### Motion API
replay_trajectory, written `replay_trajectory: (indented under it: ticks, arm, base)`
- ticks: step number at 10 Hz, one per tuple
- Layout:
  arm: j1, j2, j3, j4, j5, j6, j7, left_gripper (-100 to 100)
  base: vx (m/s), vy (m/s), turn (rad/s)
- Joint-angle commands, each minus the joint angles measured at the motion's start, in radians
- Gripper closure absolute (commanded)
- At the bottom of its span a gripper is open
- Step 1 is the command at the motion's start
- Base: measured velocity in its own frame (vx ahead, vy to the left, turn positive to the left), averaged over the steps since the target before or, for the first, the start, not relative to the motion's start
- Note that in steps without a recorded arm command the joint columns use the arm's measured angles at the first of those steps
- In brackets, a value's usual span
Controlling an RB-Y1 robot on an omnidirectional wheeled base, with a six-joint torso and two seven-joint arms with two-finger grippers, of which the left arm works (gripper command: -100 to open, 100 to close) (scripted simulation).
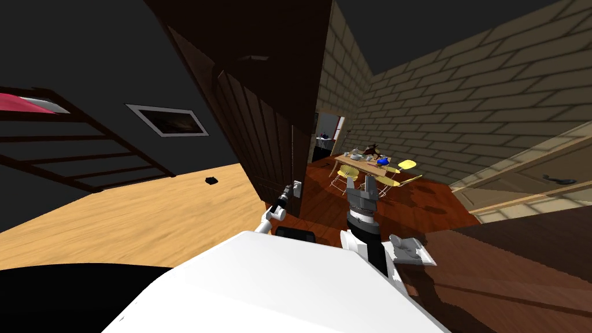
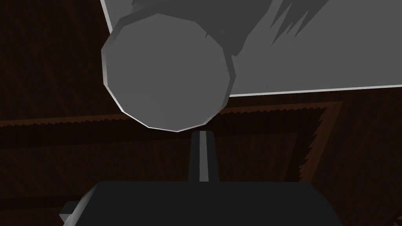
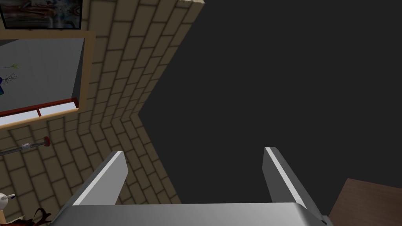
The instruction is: Push the door open
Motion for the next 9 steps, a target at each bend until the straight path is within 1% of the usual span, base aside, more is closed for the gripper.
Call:
replay_trajectory:
  ticks: [1,2,3,4,5,6,8,9]
  arm:
    - [0.006,0.004,-0.003,-0.006,-0.002,0.003,-0.002,-100]
    - [0.012,0.004,-0.009,-0.012,-0.002,0.006,-0.007,-100]
    - [0.018,-0.001,-0.016,-0.018,-0.002,0.008,-0.013,-100]
    - [0.025,-0.01,-0.024,-0.025,-0.002,0.011,-0.019,-100]
    - [0.035,-0.032,-0.034,-0.034,-0.002,0.015,-0.027,-100]
    - [0.041,-0.05,-0.04,-0.04,-0.001,0.018,-0.032,-100]
    - [0.049,-0.085,-0.049,-0.048,-0.001,0.021,-0.039,-100]
    - [0.049,-0.076,-0.046,-0.051,-0.002,0.024,-0.039,-100]
  base:
    - [-0.139,0.083,-0.024]
    - [-0.149,0.085,0.001]
    - [-0.164,0.102,0.041]
    - [-0.193,0.095,0.035]
    - [-0.224,0.106,0.054]
    - [-0.248,0.041,0.026]
    - [-0.187,-0.035,0.022]
    - [-0.069,-0.028,0.003]
